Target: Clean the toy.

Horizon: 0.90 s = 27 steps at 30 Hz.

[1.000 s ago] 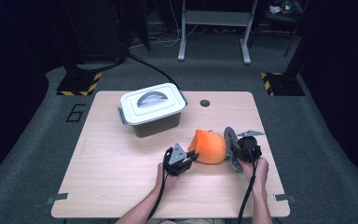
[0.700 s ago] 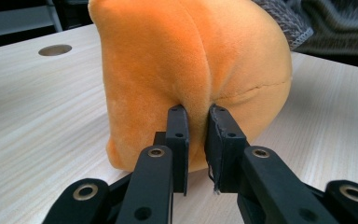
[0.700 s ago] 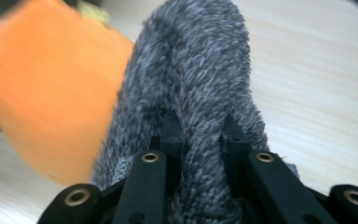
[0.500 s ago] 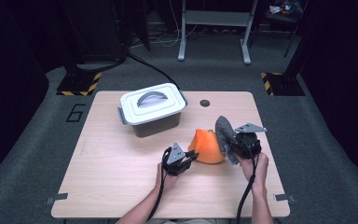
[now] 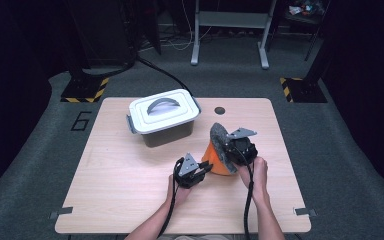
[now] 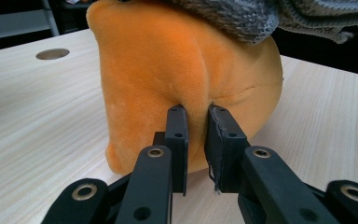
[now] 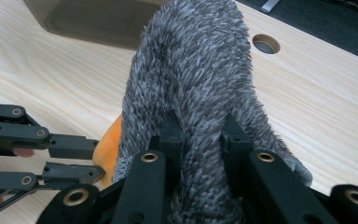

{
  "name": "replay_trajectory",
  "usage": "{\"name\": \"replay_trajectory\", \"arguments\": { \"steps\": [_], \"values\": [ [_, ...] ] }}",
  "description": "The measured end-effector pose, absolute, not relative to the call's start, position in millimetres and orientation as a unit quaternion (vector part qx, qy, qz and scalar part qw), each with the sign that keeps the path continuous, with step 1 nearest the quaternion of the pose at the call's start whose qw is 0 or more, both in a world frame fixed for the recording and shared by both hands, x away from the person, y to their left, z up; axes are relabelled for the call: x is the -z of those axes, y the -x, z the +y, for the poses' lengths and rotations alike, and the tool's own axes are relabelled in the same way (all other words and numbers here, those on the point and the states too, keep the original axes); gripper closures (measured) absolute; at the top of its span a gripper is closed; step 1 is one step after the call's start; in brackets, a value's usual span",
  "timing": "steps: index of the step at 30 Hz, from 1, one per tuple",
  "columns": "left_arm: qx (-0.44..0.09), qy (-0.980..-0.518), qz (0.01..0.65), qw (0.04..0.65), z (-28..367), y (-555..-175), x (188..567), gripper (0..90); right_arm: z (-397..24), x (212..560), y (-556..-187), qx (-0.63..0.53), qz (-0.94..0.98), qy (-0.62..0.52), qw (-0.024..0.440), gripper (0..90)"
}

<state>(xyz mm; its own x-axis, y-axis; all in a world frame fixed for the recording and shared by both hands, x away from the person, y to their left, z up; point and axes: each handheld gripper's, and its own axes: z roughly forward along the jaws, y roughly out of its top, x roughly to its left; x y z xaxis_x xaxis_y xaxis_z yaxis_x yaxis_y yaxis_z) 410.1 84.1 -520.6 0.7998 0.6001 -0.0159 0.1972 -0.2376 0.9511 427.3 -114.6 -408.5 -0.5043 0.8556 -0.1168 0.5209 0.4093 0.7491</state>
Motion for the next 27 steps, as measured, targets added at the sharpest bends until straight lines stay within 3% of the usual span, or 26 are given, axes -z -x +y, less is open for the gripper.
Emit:
{"name": "replay_trajectory", "arguments": {
  "steps": [15,20,25,27],
  "values": [
    [-0.188,-0.775,0.252,0.548,80,-408,521,88.2,-132,409,-428,-0.341,0.79,-0.441,0.255,75.4],
    [-0.187,-0.776,0.251,0.548,80,-407,520,75.4,-132,411,-428,-0.34,0.792,-0.439,0.255,75.6],
    [-0.206,-0.772,0.266,0.539,78,-408,519,56.6,-131,413,-428,-0.344,0.794,-0.434,0.251,75.8],
    [-0.214,-0.773,0.263,0.536,77,-410,520,54.6,-131,415,-427,-0.347,0.795,-0.433,0.246,75.9]
  ]
}}
